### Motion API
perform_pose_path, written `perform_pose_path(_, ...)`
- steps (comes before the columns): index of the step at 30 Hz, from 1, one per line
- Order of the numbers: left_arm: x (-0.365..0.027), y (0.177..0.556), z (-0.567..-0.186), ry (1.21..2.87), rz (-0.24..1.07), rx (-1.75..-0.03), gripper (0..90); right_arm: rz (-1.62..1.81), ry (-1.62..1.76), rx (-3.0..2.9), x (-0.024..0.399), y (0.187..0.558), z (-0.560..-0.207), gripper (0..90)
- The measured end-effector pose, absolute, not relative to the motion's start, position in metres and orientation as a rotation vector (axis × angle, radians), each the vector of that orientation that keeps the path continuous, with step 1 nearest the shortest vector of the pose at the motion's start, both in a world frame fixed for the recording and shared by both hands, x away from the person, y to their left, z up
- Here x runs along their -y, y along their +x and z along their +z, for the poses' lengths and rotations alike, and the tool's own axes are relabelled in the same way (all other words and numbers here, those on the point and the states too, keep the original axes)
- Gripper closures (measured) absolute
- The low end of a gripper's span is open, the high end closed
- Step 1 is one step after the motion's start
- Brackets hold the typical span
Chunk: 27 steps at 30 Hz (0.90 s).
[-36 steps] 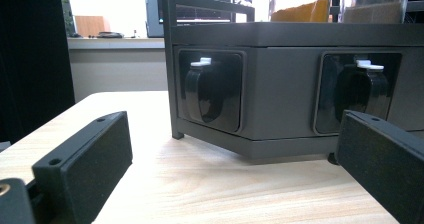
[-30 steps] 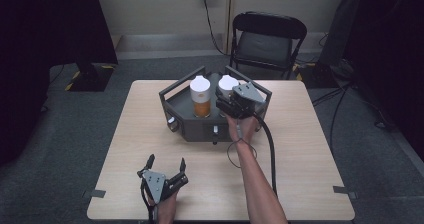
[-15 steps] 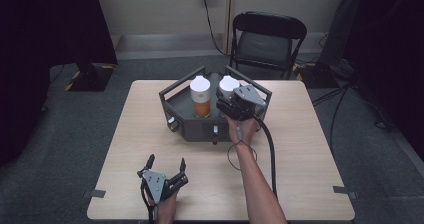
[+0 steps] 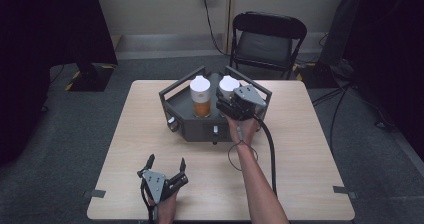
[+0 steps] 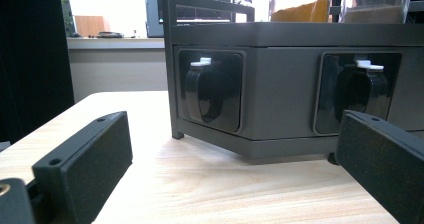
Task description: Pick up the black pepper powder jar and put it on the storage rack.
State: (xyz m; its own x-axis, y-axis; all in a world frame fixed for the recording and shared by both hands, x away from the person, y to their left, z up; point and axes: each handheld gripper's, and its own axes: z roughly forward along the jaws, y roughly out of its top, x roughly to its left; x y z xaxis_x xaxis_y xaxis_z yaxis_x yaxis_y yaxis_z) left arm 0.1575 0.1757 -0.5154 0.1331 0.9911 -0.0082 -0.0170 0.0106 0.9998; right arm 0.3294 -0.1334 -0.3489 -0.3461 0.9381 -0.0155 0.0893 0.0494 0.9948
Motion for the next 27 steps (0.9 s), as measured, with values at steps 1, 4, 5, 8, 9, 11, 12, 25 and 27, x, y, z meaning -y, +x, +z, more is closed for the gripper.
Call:
perform_pose_path(1, -0.176, 0.158, -0.515, 1.249, 1.112, -1.102, 1.1, 1.393, 1.066, -1.559, 0.134, 0.329, -0.349, 23.1)
perform_pose_path(4, -0.176, 0.158, -0.515, 1.249, 1.112, -1.102, 1.1, 1.393, 1.075, -1.554, 0.134, 0.329, -0.349, 13.9)
perform_pose_path(5, -0.176, 0.158, -0.515, 1.25, 1.112, -1.102, 1.1, 1.4, 1.076, -1.55, 0.134, 0.329, -0.35, 11.1)
perform_pose_path(8, -0.176, 0.158, -0.515, 1.25, 1.112, -1.102, 1.2, 1.384, 1.06, -1.533, 0.132, 0.327, -0.353, 3.1)
perform_pose_path(9, -0.176, 0.158, -0.515, 1.25, 1.112, -1.102, 1.2, 1.378, 1.053, -1.525, 0.13, 0.325, -0.354, 1.2)
perform_pose_path(11, -0.176, 0.158, -0.515, 1.25, 1.112, -1.102, 1.1, 1.376, 1.039, -1.511, 0.13, 0.322, -0.355, 0.0)
perform_pose_path(12, -0.176, 0.158, -0.515, 1.25, 1.112, -1.102, 1.1, 1.377, 1.032, -1.507, 0.13, 0.32, -0.356, 0.0)
perform_pose_path(25, -0.177, 0.158, -0.515, 1.253, 1.108, -1.097, 1.2, 1.417, 1.036, -1.467, 0.137, 0.3, -0.364, 0.0)
perform_pose_path(27, -0.178, 0.158, -0.515, 1.256, 1.106, -1.094, 1.1, 1.416, 1.036, -1.472, 0.138, 0.295, -0.364, 0.0)
